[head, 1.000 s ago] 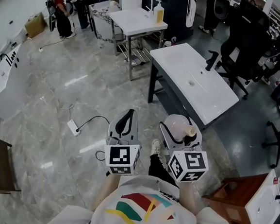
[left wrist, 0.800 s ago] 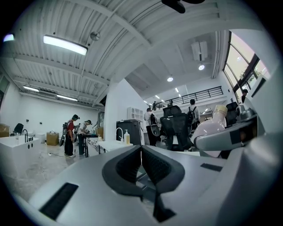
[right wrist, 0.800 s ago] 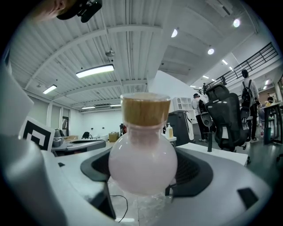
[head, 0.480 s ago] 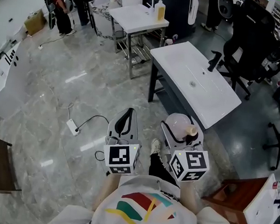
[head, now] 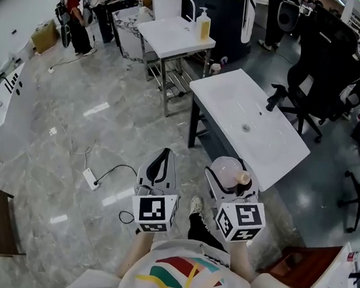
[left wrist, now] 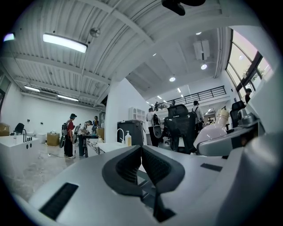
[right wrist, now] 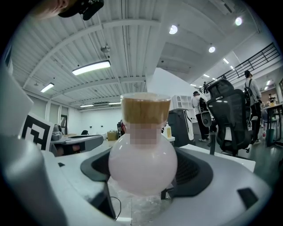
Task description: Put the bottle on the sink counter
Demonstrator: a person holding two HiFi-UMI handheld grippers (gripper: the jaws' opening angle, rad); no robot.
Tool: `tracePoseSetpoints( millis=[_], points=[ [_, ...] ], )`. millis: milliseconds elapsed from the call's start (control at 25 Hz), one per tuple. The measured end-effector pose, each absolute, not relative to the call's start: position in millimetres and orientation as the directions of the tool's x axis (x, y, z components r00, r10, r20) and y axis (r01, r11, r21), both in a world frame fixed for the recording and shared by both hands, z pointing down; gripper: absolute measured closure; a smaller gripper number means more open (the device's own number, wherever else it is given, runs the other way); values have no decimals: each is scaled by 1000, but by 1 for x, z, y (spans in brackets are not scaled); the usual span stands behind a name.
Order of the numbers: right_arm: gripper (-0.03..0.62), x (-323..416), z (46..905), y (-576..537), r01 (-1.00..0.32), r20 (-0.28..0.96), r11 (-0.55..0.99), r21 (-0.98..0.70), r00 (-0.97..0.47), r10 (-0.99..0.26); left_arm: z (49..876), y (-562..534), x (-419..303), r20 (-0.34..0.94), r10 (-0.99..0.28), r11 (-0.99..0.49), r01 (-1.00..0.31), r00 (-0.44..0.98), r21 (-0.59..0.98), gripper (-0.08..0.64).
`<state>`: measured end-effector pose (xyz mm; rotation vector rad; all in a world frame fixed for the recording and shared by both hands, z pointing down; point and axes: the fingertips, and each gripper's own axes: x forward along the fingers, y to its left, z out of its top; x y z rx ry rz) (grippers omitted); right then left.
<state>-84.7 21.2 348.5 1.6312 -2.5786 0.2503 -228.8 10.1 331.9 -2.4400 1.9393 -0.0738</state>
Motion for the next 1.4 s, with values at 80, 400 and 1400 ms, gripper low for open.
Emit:
tracePoseSetpoints(
  millis=[80, 400, 1400],
  points=[
    [201, -83, 347, 5, -901, 158, 423, -93, -433, -888, 329, -6, -228, 23, -975, -221, -974, 220, -47, 541],
    [201, -79, 329, -64, -894, 151, 440, -80, -447, -882, 313, -72, -222, 27, -978, -209, -977, 208, -51, 541],
    [201, -56, 313, -241, -850, 136, 522, -70, -526, -839, 297, -259, -176, -11, -980, -200, -979, 200, -48, 541]
  ],
)
